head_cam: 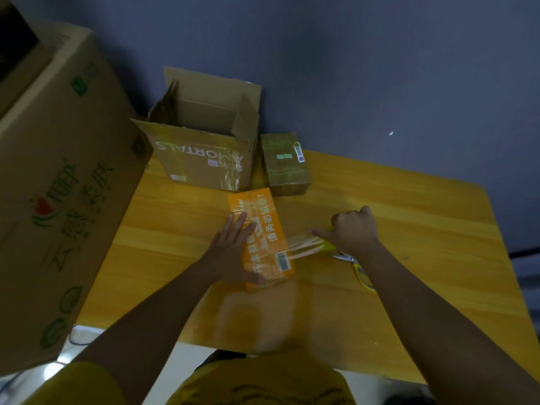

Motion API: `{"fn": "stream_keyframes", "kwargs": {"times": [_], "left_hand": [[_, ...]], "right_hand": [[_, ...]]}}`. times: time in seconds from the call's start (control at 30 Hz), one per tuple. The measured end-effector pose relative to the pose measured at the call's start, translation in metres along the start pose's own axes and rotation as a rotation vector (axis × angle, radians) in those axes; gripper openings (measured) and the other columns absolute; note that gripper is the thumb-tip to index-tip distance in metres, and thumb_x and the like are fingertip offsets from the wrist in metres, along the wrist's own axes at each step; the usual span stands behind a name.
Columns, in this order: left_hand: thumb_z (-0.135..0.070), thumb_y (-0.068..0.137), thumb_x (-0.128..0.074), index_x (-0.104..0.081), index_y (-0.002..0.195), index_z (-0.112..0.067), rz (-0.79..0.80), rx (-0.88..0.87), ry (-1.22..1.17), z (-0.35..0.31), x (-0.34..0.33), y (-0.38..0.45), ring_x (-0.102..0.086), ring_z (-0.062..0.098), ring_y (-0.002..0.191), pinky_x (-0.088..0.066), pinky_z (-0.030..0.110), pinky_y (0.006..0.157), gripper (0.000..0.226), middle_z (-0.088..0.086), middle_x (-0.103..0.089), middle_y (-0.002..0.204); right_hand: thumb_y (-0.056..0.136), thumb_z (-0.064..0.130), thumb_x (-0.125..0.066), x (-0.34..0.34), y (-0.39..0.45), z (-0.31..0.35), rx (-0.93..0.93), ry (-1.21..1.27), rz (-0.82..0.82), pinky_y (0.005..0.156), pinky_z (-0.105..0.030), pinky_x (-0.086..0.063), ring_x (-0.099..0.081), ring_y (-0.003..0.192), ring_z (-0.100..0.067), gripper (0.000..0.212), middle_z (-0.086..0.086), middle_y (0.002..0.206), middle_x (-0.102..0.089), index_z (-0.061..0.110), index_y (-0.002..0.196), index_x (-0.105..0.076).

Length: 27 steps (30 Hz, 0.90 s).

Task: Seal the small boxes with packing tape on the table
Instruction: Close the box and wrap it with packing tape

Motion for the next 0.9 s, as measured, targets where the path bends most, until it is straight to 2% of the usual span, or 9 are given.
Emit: {"fn": "stream_keyframes", "kwargs": {"times": [0.17, 0.27, 0.33, 0.57, 0.67, 0.77, 0.83, 0.9], "left_hand": [[-0.104, 0.025, -0.034, 0.013, 0.151, -0.03, -0.015, -0.007, -0.001, 0.004, -0.002, 0.003, 0.043, 0.014, 0.132, 0.004, 0.053, 0.118, 0.153, -0.014, 0.044, 0.143], [-0.105, 0.024, -0.031, 0.012, 0.151, -0.03, -0.022, -0.012, 0.007, 0.003, -0.002, 0.002, 0.042, 0.014, 0.133, 0.003, 0.052, 0.118, 0.153, -0.015, 0.043, 0.144], [-0.105, 0.024, -0.03, 0.013, 0.151, -0.03, -0.02, -0.014, -0.005, 0.002, -0.002, 0.002, 0.041, 0.014, 0.134, 0.003, 0.052, 0.118, 0.154, -0.014, 0.041, 0.145], [-0.105, 0.025, -0.03, 0.01, 0.151, -0.031, -0.034, -0.013, -0.013, 0.0, -0.001, 0.003, 0.04, 0.013, 0.134, 0.003, 0.051, 0.116, 0.152, -0.015, 0.037, 0.148], [-0.101, 0.045, -0.021, -0.002, 0.152, -0.033, -0.092, 0.048, -0.109, 0.004, 0.004, 0.003, 0.033, 0.008, 0.137, 0.0, 0.052, 0.118, 0.128, -0.012, 0.025, 0.156], [-0.078, 0.076, -0.008, -0.019, 0.151, -0.031, -0.267, 0.106, -0.044, 0.003, 0.007, 0.0, 0.021, 0.008, 0.141, -0.003, 0.059, 0.116, 0.089, -0.009, 0.007, 0.161], [-0.062, 0.087, -0.015, -0.034, 0.147, -0.024, -0.345, 0.104, 0.146, -0.005, 0.006, -0.001, 0.0, 0.02, 0.147, -0.011, 0.065, 0.111, 0.074, 0.002, -0.013, 0.161], [-0.051, 0.089, -0.027, -0.049, 0.139, -0.013, -0.356, 0.133, 0.318, -0.02, 0.012, 0.003, -0.023, 0.036, 0.143, -0.021, 0.071, 0.106, 0.066, 0.015, -0.031, 0.154]], "right_hand": [[0.084, 0.08, -0.028, -0.013, 0.006, 0.004, 0.011, 0.01, 0.026, 0.093, -0.038, -0.03, -0.048, 0.066, -0.022, 0.071, 0.001, 0.056, -0.046, 0.015, 0.058, -0.041], [0.085, 0.079, -0.027, -0.026, 0.01, 0.009, 0.002, 0.019, 0.035, 0.094, -0.038, -0.03, -0.062, 0.085, -0.022, 0.073, -0.003, 0.081, -0.068, 0.015, 0.077, -0.061], [0.085, 0.079, -0.026, -0.035, 0.012, 0.011, -0.008, 0.02, 0.044, 0.095, -0.038, -0.029, -0.064, 0.093, -0.021, 0.076, -0.004, 0.091, -0.071, 0.015, 0.09, -0.067], [0.087, 0.077, -0.028, -0.039, 0.023, 0.022, 0.054, 0.012, 0.041, 0.099, -0.039, -0.029, -0.063, 0.095, -0.023, 0.076, -0.005, 0.094, -0.071, 0.014, 0.093, -0.069], [0.087, 0.076, -0.029, -0.039, 0.024, 0.026, 0.063, 0.009, 0.03, 0.1, -0.04, -0.028, -0.063, 0.096, -0.023, 0.075, -0.006, 0.095, -0.071, 0.013, 0.094, -0.069], [0.088, 0.076, -0.026, -0.043, 0.024, 0.028, 0.052, 0.003, 0.048, 0.098, -0.039, -0.029, -0.062, 0.099, -0.023, 0.074, -0.005, 0.097, -0.071, 0.016, 0.096, -0.069], [0.088, 0.076, -0.025, -0.045, 0.025, 0.027, 0.042, -0.001, 0.047, 0.098, -0.039, -0.029, -0.062, 0.1, -0.022, 0.074, -0.004, 0.099, -0.071, 0.018, 0.097, -0.069], [0.088, 0.076, -0.025, -0.046, 0.025, 0.027, 0.036, -0.003, 0.05, 0.098, -0.039, -0.029, -0.061, 0.101, -0.023, 0.073, -0.004, 0.099, -0.071, 0.018, 0.098, -0.069]]}}
Point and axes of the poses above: each hand's wrist, its own y-axis towards the middle knuckle, its own x-axis out of the back of the hand, z = x × y, the point moved 9 cm from there along y, towards the middle knuckle
